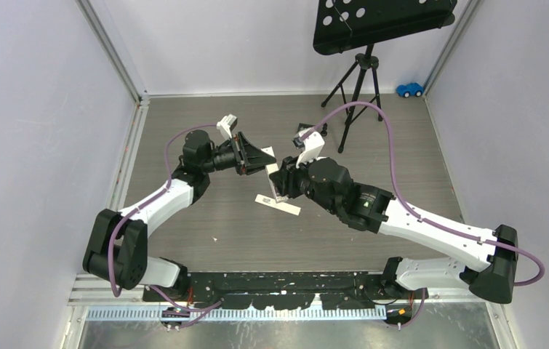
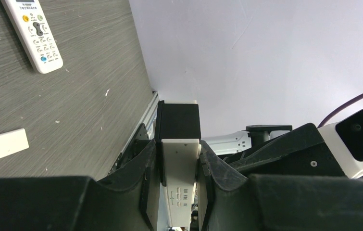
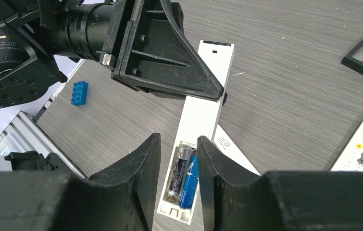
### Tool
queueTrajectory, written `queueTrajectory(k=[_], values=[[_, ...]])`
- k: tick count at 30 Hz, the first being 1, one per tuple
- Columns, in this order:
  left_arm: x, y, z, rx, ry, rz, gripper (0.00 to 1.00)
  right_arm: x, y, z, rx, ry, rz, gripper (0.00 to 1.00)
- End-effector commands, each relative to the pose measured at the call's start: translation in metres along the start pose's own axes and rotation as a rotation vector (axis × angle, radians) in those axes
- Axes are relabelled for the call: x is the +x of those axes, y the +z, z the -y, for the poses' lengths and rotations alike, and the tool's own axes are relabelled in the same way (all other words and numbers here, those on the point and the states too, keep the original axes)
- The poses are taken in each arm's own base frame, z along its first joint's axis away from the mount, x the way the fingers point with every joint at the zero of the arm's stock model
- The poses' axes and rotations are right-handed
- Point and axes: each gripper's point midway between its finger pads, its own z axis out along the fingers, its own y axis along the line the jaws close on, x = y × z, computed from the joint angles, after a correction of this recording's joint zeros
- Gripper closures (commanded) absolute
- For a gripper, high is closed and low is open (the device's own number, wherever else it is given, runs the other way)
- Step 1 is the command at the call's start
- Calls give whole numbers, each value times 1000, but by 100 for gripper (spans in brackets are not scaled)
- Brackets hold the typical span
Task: Load the batteries into the remote control
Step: Load the battery into the remote control.
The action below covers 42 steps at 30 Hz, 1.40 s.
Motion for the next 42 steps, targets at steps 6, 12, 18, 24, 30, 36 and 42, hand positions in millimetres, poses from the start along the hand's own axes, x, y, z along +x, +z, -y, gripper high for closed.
queueTrajectory(k=[6, 12, 18, 24, 30, 36, 42], values=[[-6, -4, 22, 59, 115, 40, 100, -55, -29, 9, 90, 258, 149, 38], [-17, -8, 34, 61, 175, 134, 100, -47, -43, 44, 249, 631, 163, 26], [-43, -21, 23, -32, 155, 327, 100, -32, -29, 30, 118, 852, 180, 24], [-53, -30, 28, -26, 131, 418, 100, -27, -15, 12, -27, 1016, 201, 22], [-54, -29, 35, 2, 111, 415, 100, -34, -4, -11, -159, 1043, 194, 19], [-48, -24, 40, 52, 83, 370, 100, -25, 12, -15, -171, 1138, 151, 18], [-47, -24, 38, 48, 100, 359, 100, -26, 17, -10, -192, 1193, 190, 14]])
